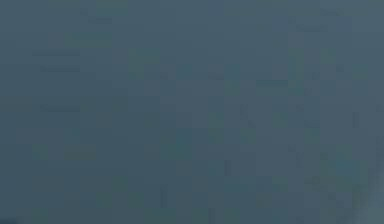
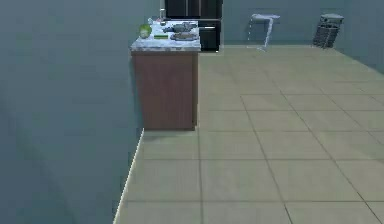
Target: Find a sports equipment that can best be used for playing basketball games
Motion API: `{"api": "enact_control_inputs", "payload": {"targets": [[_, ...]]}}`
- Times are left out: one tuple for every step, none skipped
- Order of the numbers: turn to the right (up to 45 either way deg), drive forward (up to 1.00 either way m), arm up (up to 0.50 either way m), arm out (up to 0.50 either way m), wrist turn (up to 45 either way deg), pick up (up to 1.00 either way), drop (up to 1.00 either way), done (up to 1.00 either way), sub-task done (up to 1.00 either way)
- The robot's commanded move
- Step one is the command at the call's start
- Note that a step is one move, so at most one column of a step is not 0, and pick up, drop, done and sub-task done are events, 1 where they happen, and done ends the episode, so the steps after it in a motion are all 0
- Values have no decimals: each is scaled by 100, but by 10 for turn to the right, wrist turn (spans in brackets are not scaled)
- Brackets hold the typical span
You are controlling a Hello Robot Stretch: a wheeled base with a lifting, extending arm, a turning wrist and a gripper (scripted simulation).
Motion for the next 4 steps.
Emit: {"api": "enact_control_inputs", "payload": {"targets": [[-450, 0, 0, 0, 0, 0, 0, 0, 0], [-450, 0, 0, 0, 0, 0, 0, 0, 0], [-450, 0, 0, 0, 0, 0, 0, 0, 0], [-450, 0, 0, 0, 0, 0, 0, 0, 0]]}}
